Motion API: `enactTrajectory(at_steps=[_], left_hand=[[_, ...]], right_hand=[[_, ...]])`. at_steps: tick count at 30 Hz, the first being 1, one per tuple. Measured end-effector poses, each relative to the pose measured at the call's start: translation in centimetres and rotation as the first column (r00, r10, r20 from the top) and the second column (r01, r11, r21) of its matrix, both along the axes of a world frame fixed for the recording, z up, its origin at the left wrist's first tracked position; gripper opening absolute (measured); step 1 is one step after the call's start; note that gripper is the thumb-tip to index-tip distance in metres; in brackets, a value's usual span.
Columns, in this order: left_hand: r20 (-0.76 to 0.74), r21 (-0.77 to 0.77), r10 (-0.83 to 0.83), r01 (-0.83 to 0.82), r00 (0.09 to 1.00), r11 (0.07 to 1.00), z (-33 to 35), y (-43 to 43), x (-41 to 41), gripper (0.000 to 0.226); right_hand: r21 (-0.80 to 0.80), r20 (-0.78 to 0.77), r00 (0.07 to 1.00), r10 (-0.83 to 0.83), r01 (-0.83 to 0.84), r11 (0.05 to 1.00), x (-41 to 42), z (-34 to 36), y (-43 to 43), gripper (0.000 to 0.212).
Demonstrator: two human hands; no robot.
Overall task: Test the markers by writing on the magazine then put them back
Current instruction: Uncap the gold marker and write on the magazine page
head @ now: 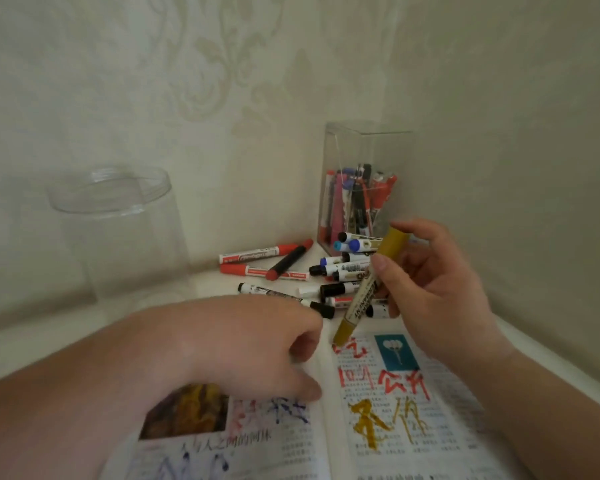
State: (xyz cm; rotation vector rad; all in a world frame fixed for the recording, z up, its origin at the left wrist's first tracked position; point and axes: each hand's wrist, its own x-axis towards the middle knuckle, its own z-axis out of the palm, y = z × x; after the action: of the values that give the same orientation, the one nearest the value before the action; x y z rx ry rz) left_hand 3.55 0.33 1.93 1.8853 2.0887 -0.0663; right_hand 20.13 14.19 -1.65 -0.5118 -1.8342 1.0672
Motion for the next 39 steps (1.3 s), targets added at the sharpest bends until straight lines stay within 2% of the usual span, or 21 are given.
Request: enactTrajectory(at_steps=[2, 4, 6, 9, 15, 20, 23, 28, 36, 39], left_hand=[[-0.062, -0.135, -0.058, 0.05, 0.996, 0.99, 0.3, -0.5, 0.2, 0.04], [-0.011, -0.074, -0.075, 0.074, 0.997, 0.995, -0.7, -0.4, 0.4, 0.043], [0.052, 0.073, -0.099, 0.095, 0.994, 0.993, -2.3, -0.3, 0.0, 0.043], [0.04, 0.247, -0.193, 0.178, 0.98, 0.952, -3.8, -0.5, -1.3, 0.047], [0.03, 0.285, -0.242, 0.224, 0.97, 0.932, -3.7, -0.9, -2.1, 0.046], [0.08, 0.297, -0.244, 0.21, 0.967, 0.931, -3.5, -1.2, -2.5, 0.044], [0.111, 0.315, -0.248, 0.202, 0.962, 0.927, -3.2, -1.4, -2.3, 0.046], [0.15, 0.351, -0.247, 0.182, 0.957, 0.918, -3.6, -1.5, -2.4, 0.049], [0.168, 0.374, -0.232, 0.156, 0.958, 0.914, -4.1, -1.0, -2.4, 0.051], [0.168, 0.373, -0.225, 0.149, 0.96, 0.916, -4.3, -0.9, -2.5, 0.049]], right_hand=[[0.022, 0.032, 0.999, -0.007, 0.006, 1.0, 0.1, -0.1, 0.1, 0.039], [0.047, 0.019, 1.0, -0.016, 0.015, 0.999, 0.1, 0.0, -0.1, 0.039], [0.071, -0.01, 0.999, -0.043, 0.044, 0.996, 0.2, 0.4, -0.4, 0.04], [0.086, -0.096, 0.992, -0.085, 0.093, 0.992, 0.1, 2.2, -1.2, 0.035], [0.201, -0.281, 0.959, -0.036, 0.096, 0.975, -3.1, 8.1, -3.3, 0.026], [0.213, -0.331, 0.933, 0.143, -0.074, 0.974, -8.6, 13.5, -6.2, 0.027], [0.274, -0.271, 0.941, 0.205, -0.128, 0.953, -12.6, 15.4, -7.8, 0.027], [0.35, -0.084, 0.987, 0.135, -0.098, 0.932, -17.5, 15.2, -8.5, 0.027], [0.295, 0.017, 0.997, 0.073, -0.075, 0.953, -18.4, 13.5, -8.2, 0.021], [0.321, 0.083, 0.994, 0.071, -0.094, 0.942, -18.7, 13.0, -8.5, 0.013]])
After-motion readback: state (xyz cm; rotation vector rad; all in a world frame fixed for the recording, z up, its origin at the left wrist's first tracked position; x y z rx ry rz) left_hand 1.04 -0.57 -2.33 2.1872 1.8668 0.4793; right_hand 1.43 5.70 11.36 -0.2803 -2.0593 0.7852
